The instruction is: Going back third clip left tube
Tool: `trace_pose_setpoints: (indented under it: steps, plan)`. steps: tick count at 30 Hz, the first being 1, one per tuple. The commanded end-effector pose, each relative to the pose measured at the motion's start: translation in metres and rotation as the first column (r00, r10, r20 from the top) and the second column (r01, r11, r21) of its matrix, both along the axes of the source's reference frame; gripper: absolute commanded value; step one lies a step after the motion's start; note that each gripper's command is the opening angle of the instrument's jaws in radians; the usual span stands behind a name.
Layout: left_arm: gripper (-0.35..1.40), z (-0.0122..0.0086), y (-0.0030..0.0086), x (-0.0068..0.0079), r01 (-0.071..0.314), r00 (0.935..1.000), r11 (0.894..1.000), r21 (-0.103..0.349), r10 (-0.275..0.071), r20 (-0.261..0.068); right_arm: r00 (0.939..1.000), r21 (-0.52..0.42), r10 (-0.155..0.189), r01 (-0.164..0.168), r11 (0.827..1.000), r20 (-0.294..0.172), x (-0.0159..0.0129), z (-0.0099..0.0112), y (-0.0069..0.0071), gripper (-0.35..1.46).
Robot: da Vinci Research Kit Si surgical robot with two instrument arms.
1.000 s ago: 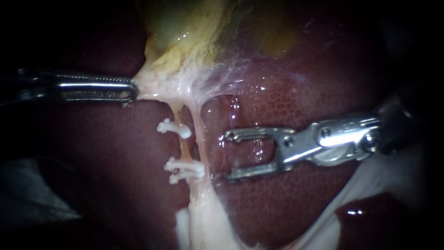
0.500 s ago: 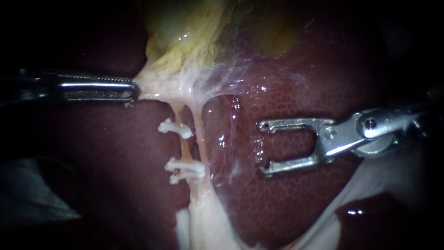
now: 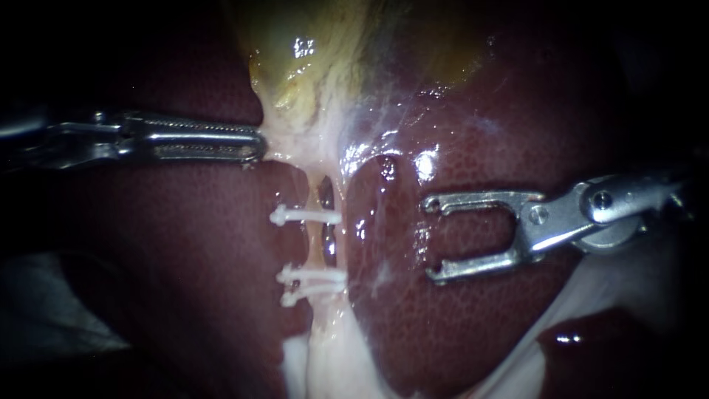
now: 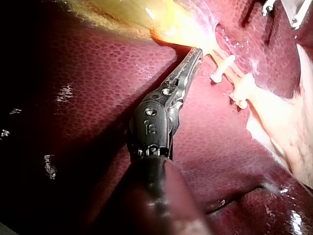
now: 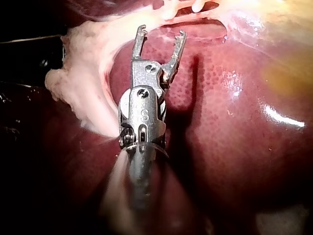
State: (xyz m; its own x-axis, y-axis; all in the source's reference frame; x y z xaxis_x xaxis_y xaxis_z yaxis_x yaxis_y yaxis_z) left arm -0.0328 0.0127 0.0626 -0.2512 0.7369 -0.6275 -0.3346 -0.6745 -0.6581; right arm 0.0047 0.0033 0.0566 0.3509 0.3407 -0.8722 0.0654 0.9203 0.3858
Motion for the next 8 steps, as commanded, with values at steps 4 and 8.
trace_pose_setpoints:
  steps: [4,8]
  plan:
    - [-0.35,0.0000,0.0000,0.0000,0.001,1.0000,1.000,0.001,-0.001,-0.001,1.0000,-0.001,0.000,0.000,1.000,0.001,0.0001,-0.0001,0.0000,0.50]
    - [-0.35,-0.0001,0.0000,0.0003,-0.001,1.0000,1.000,0.001,0.001,0.000,1.0000,-0.001,0.000,0.000,1.000,0.001,0.0002,-0.0002,-0.0002,0.50]
